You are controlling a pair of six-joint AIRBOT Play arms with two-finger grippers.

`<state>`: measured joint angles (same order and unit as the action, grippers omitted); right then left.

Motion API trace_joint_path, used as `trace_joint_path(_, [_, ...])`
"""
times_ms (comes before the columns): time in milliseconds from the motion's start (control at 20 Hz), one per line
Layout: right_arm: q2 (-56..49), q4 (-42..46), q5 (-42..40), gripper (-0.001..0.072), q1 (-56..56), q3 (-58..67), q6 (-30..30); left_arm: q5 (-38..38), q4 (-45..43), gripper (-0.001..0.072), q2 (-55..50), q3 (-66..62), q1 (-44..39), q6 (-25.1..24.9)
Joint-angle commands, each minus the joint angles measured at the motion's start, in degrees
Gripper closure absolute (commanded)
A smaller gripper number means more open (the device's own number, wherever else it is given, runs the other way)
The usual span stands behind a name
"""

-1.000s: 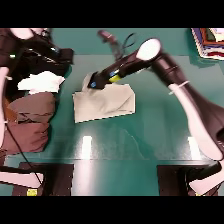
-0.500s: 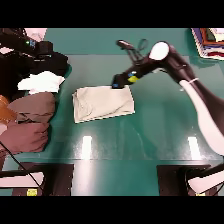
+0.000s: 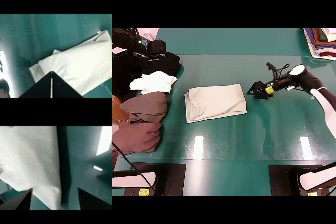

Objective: Fold the shirts.

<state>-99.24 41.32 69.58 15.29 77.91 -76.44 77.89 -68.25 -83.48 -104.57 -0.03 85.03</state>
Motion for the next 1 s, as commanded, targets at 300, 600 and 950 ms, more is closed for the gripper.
trace_joint_path(300, [-14.95, -5.2, 1.11, 0.0459, 12.11, 14.36, 2.12, 0.9, 1.27, 0.0686, -0.02, 0.02, 0.02, 0.02])
trace_joint_path(600, [-13.11, -5.07, 1.92, 0.0701, 9.35, 18.75, 3.91, 1.05, 1.27, 0.0687, -0.02, 0.0, -2.1, -0.02])
trace_joint_path(950, [8.17, 8.81, -4.37, 0.0702, -12.96, 1.55, -1.14, -1.86, 1.14, 0.0687, -0.02, 0.0, -10.19, -0.22])
